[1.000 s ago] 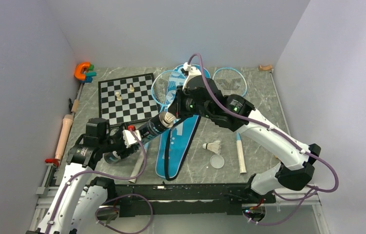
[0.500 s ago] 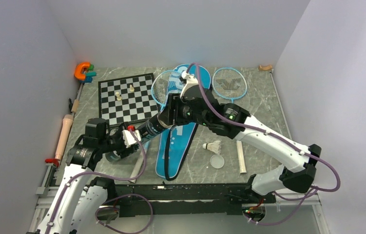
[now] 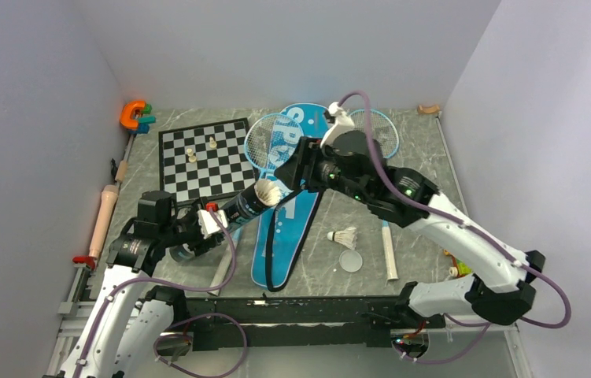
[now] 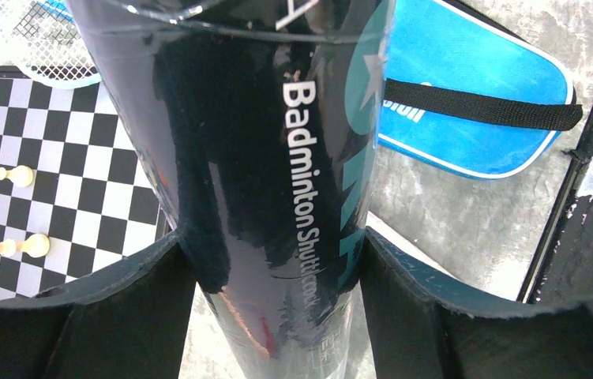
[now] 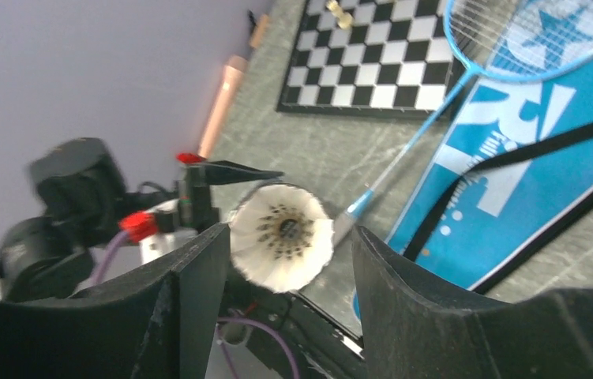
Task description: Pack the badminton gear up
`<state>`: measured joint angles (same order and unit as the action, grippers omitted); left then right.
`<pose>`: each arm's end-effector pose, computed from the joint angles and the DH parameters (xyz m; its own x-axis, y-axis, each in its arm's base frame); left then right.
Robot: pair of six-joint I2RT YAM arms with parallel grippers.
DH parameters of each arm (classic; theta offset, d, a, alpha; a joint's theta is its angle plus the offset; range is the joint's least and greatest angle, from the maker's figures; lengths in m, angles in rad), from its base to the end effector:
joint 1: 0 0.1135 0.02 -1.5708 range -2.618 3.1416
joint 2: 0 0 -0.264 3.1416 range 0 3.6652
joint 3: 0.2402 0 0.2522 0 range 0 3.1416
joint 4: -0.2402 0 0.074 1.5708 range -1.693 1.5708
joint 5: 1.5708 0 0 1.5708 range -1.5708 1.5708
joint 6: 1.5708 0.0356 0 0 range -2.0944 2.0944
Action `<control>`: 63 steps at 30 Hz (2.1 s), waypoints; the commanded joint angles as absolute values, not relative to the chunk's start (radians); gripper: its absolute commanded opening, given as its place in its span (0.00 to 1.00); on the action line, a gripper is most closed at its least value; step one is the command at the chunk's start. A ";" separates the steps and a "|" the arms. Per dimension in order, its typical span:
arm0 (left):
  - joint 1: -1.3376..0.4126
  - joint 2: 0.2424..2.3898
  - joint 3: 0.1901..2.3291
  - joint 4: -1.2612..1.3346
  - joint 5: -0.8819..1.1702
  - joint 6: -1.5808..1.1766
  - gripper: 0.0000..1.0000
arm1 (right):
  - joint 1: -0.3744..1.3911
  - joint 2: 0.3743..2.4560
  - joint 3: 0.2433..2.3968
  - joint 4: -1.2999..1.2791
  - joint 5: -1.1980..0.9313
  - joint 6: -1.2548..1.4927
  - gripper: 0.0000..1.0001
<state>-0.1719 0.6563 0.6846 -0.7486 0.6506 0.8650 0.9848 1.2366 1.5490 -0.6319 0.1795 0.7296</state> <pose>0.1253 -0.0436 0.2740 0.0234 0.6106 -0.7916 0.8738 0.3721 0.3129 0.1444 0.2061 0.4610 -0.6134 0.2618 -0.7451 -0.4254 0.6853 0.5910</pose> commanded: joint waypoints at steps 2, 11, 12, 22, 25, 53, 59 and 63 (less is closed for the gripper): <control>-0.175 0.647 0.712 -0.710 0.688 0.847 0.41 | 0.980 1.329 1.512 -0.672 0.158 0.714 0.59; -0.175 0.651 0.712 -0.705 0.688 0.849 0.41 | 0.980 1.359 1.480 -0.650 0.114 0.709 0.56; -0.175 0.651 0.712 -0.704 0.691 0.847 0.41 | 0.980 1.363 1.479 -0.653 0.110 0.709 0.55; -0.176 0.651 0.723 -0.705 0.703 0.838 0.41 | 0.979 1.444 1.483 -0.607 0.041 0.714 0.51; -0.176 0.651 0.716 -0.702 0.702 0.839 0.41 | 0.980 1.462 1.532 -0.616 0.028 0.706 0.60; -0.176 0.652 0.689 -0.707 0.663 0.847 0.40 | 0.426 0.978 0.719 -0.640 -0.112 0.792 0.73; -0.176 0.655 0.695 -0.706 0.666 0.845 0.40 | 0.410 0.982 0.666 -0.599 -0.128 0.801 0.73; -0.176 0.654 0.692 -0.703 0.667 0.843 0.40 | 0.407 0.997 0.628 -0.543 -0.124 0.807 0.73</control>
<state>-0.1722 0.6582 0.6750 -0.7418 0.6487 0.8474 0.4133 1.0000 0.6582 -0.6315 -0.1112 0.7876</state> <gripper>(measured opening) 0.713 0.729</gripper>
